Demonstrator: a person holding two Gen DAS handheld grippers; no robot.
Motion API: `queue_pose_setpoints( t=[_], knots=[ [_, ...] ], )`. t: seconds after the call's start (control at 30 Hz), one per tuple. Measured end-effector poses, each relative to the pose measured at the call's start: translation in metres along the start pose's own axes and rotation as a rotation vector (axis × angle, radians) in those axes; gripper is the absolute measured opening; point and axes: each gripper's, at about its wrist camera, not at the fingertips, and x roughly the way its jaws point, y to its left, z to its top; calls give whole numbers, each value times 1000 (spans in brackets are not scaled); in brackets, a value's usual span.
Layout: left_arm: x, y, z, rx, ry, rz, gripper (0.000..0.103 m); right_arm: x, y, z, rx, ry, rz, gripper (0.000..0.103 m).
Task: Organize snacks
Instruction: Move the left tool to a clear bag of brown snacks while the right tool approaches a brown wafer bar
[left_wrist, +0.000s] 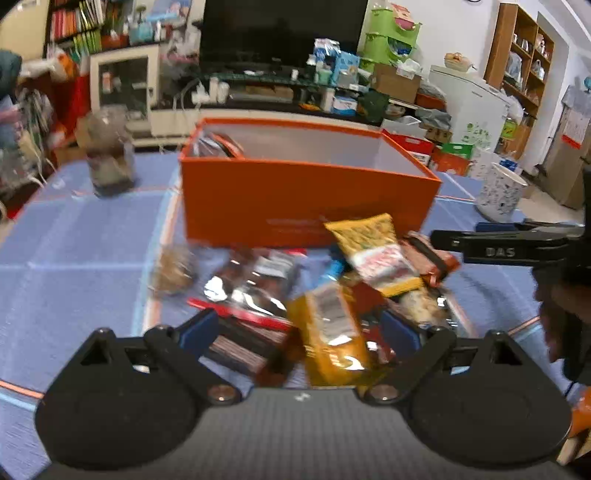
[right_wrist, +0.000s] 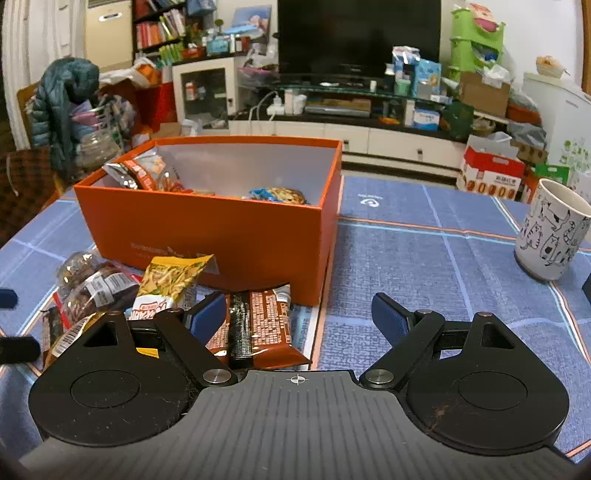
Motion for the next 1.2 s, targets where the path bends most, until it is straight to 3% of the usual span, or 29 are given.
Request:
queue_pose_setpoints(
  t=[0.17, 0.5, 0.6, 0.8, 0.93, 1.2],
  knots=[
    [-1, 5, 7, 37, -28, 70, 93, -2, -4, 0, 8, -4, 8, 77],
    [10, 50, 31, 2, -76, 101, 93, 3, -1, 2, -24, -2, 18, 77],
    [19, 52, 35, -8, -64, 79, 93, 0, -7, 1, -14, -11, 10, 78],
    [50, 34, 39, 123, -23, 106, 93, 16, -3, -2, -14, 42, 49, 77],
    [68, 23, 36, 215, 28, 139, 80, 31, 4, 0, -42, 85, 86, 68],
    [82, 27, 34, 148, 73, 98, 77, 36, 0, -2, -41, 94, 117, 71]
  ],
)
